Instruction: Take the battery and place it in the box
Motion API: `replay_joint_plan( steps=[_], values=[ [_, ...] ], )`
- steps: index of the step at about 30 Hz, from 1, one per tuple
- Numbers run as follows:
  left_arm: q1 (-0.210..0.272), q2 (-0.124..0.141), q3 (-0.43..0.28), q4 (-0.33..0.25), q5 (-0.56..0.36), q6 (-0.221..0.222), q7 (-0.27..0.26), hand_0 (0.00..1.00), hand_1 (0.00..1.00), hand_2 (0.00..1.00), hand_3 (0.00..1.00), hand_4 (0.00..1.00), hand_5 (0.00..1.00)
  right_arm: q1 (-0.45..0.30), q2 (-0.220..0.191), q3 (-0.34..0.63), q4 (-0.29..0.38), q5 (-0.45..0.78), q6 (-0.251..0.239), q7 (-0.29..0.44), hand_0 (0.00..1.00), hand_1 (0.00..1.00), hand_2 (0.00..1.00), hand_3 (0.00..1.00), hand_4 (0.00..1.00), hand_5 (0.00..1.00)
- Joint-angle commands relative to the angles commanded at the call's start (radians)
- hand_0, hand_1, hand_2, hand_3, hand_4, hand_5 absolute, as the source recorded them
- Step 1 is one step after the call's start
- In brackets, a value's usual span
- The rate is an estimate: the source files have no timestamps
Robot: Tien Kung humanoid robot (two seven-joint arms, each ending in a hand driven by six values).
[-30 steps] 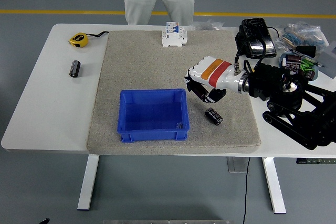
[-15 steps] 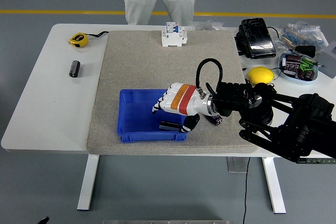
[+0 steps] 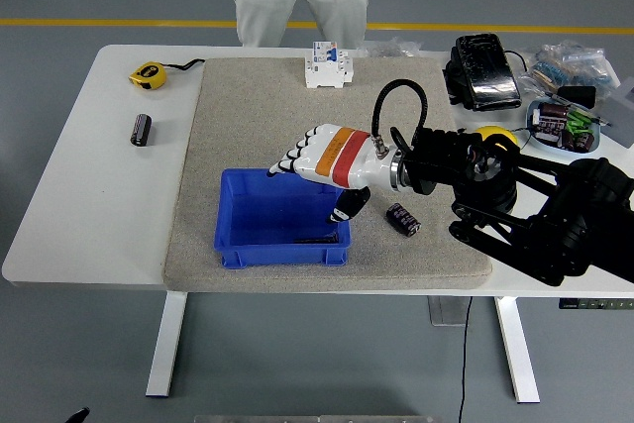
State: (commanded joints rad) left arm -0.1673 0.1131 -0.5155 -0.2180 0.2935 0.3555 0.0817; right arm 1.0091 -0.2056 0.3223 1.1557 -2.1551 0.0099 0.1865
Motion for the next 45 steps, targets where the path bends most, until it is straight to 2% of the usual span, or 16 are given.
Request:
replay_joint_plan(
  steps=[4,9,10,15,16,18,24,31,45],
  values=[
    [0.004,0.0,-0.005,0.001,0.004,0.001,0.002,0.699,0.634,0.756,0.719,0.736,0.557,0.007,-0.031,0.025,0.007,-0.011,0.022,0.011,0.693,0.711,0.79,0.86,0.998,0.251],
    [0.009,0.0,-0.009,0.002,0.009,0.002,0.004,0.699,0.634,0.756,0.719,0.736,0.557,0.006,-0.069,0.02,-0.014,-0.04,0.045,0.019,0.693,0.711,0.79,0.86,0.998,0.251],
    [0.01,-0.001,-0.011,0.002,0.011,0.001,0.004,0.701,0.633,0.754,0.717,0.735,0.557,0.003,-0.076,0.015,-0.018,-0.049,0.048,0.022,0.671,0.685,0.757,0.812,0.998,0.25],
    [0.012,-0.002,-0.015,0.002,0.017,0.001,0.007,0.701,0.633,0.754,0.717,0.735,0.557,-0.02,-0.115,-0.003,-0.029,-0.071,0.046,0.031,0.671,0.685,0.757,0.812,0.998,0.25],
    [0.013,-0.002,-0.015,0.002,0.016,0.001,0.007,0.7,0.631,0.753,0.718,0.734,0.555,-0.025,-0.122,-0.003,-0.029,-0.074,0.046,0.032,0.647,0.651,0.716,0.777,0.998,0.24],
    [0.012,-0.003,-0.016,0.002,0.019,0.001,0.007,0.7,0.631,0.753,0.718,0.734,0.555,-0.037,-0.141,-0.001,-0.032,-0.076,0.046,0.033,0.647,0.651,0.716,0.777,0.998,0.24],
    [0.01,-0.004,-0.013,0.003,0.015,0.0,0.006,0.7,0.631,0.754,0.718,0.733,0.555,-0.06,-0.171,-0.001,-0.046,-0.073,0.041,0.036,0.645,0.648,0.709,0.767,0.998,0.235],
    [0.008,-0.005,-0.01,0.002,0.01,-0.001,0.006,0.701,0.631,0.754,0.718,0.733,0.554,-0.087,-0.17,-0.025,-0.09,-0.074,0.037,0.038,0.646,0.649,0.709,0.766,0.998,0.226],
    [0.006,-0.009,-0.004,0.0,0.002,-0.002,0.005,0.703,0.633,0.756,0.717,0.734,0.557,-0.102,-0.122,-0.062,-0.125,-0.058,0.025,0.042,0.642,0.647,0.71,0.769,0.995,0.203]
  ],
)
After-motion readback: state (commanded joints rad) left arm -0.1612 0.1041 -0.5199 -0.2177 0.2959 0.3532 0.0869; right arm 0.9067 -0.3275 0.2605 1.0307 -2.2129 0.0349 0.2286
